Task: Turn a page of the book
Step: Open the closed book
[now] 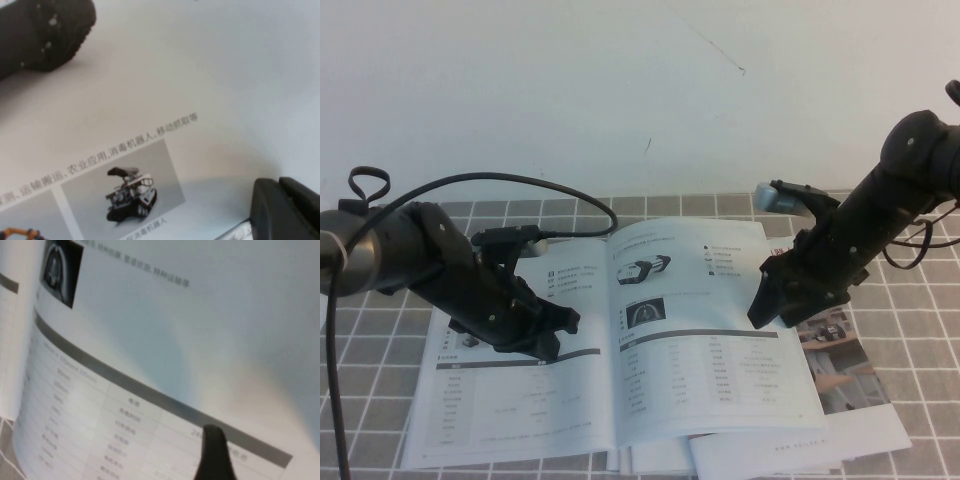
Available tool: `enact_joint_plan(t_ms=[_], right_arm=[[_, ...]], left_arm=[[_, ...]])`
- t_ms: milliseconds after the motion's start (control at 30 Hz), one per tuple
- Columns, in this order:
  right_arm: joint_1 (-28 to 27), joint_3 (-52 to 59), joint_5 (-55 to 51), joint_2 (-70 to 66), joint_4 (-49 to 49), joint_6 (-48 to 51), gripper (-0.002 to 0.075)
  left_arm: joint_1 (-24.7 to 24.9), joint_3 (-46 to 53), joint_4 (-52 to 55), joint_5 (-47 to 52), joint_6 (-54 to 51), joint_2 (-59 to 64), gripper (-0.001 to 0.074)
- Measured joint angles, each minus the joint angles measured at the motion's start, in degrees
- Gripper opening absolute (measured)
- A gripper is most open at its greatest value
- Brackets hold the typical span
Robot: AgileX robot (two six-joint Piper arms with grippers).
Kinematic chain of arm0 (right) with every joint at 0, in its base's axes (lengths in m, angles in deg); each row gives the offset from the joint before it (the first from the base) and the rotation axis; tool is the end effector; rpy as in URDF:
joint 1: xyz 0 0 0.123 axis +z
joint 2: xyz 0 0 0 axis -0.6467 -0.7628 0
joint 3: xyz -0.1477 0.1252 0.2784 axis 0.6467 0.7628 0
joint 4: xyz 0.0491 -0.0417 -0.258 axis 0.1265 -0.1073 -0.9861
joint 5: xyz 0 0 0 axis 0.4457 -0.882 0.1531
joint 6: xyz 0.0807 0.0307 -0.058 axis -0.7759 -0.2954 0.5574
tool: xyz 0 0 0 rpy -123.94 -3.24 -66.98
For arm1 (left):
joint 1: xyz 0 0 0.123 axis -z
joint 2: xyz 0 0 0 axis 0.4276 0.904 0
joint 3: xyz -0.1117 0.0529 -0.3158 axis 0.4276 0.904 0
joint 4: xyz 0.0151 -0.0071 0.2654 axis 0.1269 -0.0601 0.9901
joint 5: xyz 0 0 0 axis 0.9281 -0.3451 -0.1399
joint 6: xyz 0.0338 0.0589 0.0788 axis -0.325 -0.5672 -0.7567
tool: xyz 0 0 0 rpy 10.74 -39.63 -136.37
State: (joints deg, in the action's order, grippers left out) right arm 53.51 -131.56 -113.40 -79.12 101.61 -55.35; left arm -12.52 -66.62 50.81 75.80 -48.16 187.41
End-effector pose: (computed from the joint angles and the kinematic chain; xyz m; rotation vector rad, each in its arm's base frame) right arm 0.4644 0.1618 0.1694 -0.6299 2.8957 0.7868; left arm 0.4003 -0.1253 0.1782 0.2484 2.7730 -0.5409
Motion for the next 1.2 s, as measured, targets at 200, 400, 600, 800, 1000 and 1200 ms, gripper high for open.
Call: enact_joint_plan(t_ms=[200, 400, 600, 800, 1000, 1200], right_arm=[[0.22, 0.00, 0.79, 0.00, -1.20, 0.00, 0.0449], [0.22, 0.57, 1.26, 0.00, -3.36, -2.11, 0.0449], [-0.11, 1.72, 1.89, 0.11, -0.29, -0.60, 0.0449], [-0.11, 1.39, 0.53, 0.11, 0.21, -0.13, 0.0449], [-0.11, -1.00, -3.48, 0.11, 1.39, 0.10, 0.0449], [-0.11, -1.75, -5.18, 0.11, 2.69, 0.19, 0.0449]], left_arm=[[-0.10, 0.00, -0.32, 0.00, 0.00, 0.00, -0.0004], [-0.10, 0.00, -0.71, -0.11, -0.22, 0.04, -0.0004], [-0.10, 0.00, -0.91, -0.11, -0.22, 0.13, -0.0004], [-0.10, 0.00, -0.91, -0.11, -0.22, 0.13, -0.0004], [-0.10, 0.00, -1.02, -0.11, -0.22, 0.13, -0.0004], [-0.10, 0.00, -1.05, -0.18, -0.22, 0.13, -0.0004]])
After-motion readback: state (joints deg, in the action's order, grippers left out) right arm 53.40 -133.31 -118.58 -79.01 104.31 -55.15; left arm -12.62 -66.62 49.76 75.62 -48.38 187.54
